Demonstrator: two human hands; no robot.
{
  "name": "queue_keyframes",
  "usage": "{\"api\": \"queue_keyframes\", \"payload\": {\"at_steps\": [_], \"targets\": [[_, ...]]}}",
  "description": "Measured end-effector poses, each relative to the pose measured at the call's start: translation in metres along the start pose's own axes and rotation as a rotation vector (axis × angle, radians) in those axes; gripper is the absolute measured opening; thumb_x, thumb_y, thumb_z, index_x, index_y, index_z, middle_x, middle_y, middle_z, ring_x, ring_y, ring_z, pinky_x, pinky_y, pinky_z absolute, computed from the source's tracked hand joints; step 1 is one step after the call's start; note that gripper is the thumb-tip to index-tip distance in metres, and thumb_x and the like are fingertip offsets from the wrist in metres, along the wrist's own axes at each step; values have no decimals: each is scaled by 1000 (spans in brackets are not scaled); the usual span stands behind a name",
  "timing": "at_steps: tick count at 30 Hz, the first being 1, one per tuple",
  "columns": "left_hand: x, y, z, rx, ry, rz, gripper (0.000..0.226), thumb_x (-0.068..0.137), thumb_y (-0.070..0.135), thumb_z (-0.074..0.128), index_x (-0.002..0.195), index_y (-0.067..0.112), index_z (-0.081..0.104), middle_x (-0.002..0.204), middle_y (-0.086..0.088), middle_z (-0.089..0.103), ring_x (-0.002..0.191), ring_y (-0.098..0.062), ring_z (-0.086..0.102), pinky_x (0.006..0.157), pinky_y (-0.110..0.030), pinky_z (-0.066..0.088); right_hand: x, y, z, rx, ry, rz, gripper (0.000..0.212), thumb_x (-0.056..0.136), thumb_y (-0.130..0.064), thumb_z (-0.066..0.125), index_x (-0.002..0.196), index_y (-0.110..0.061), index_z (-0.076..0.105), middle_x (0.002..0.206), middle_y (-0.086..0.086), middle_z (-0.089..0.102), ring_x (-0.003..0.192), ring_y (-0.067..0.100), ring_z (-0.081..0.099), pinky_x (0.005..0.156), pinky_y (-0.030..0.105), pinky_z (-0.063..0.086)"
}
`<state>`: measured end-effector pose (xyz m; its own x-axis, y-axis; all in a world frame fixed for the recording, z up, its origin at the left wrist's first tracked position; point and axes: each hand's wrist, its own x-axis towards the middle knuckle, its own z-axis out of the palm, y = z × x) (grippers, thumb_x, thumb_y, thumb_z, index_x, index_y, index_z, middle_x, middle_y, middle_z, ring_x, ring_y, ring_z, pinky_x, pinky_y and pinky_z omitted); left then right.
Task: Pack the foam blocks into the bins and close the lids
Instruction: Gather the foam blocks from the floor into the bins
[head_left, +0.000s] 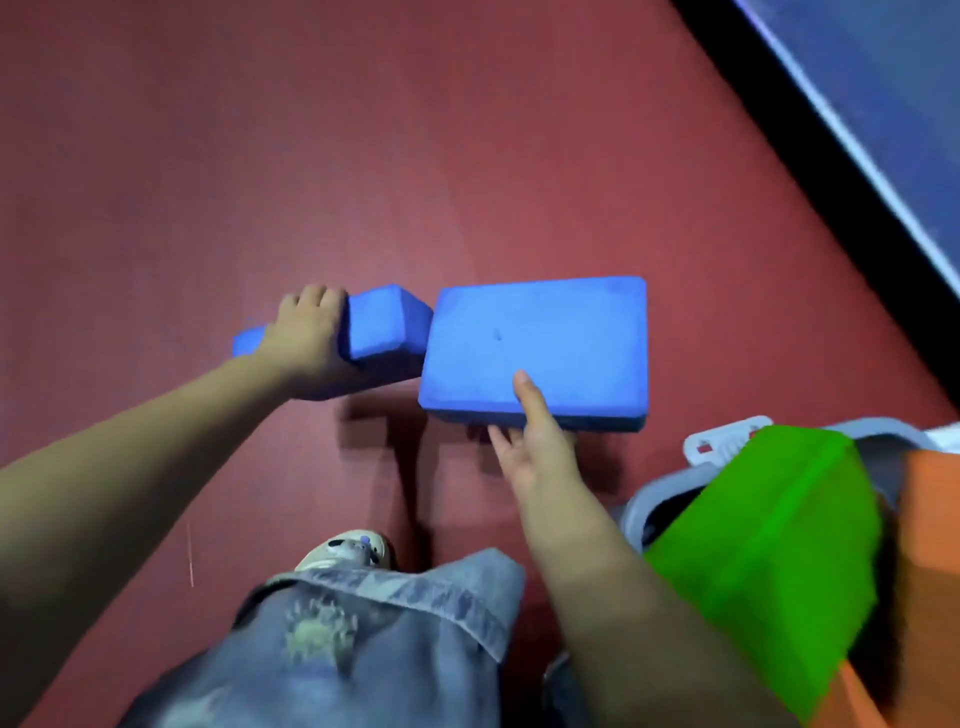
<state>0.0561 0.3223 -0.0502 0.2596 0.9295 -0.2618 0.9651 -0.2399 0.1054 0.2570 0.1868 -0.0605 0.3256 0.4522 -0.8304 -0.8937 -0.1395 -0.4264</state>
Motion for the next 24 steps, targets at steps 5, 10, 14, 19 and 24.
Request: {"api": "queue_keyframes", "payload": {"at_steps": [5,10,14,19,24], "targets": [[-49,1,-60,-250,127,-16,89,58,37,85,130,12,39,121,-13,44,110,-38,44,88,-52,45,-92,-37,21,-72,-52,-170,67,71,-14,81,127,-20,44,124,1,62,110,21,61,89,45,51],[-89,32,-110,-494,241,84,83,57,29,87,122,7,40,116,-17,48,106,-39,48,84,-51,47,-192,-72,8,-81,-39,-420,65,74,-8,78,119,-20,33,117,-1,58,105,19,60,89,47,51],[-126,84,-137,-586,278,240,83,56,32,87,121,9,41,118,-16,49,107,-38,49,86,-50,47,-256,-106,-35,-72,1,-585,70,73,-9,79,127,-15,36,122,3,60,102,19,62,83,43,54],[-185,168,-163,-704,319,406,86,56,32,88,123,7,42,119,-17,50,109,-37,49,90,-49,45,-318,-159,-127,-85,192,-803,77,68,-17,83,129,-14,35,120,1,60,98,14,62,92,45,52],[-248,245,-176,-814,310,640,89,51,42,84,120,6,42,117,-16,51,109,-34,51,91,-47,44,-354,-185,-237,-253,574,-945,89,59,-34,87,128,-14,34,119,0,53,102,18,57,93,34,48]]}}
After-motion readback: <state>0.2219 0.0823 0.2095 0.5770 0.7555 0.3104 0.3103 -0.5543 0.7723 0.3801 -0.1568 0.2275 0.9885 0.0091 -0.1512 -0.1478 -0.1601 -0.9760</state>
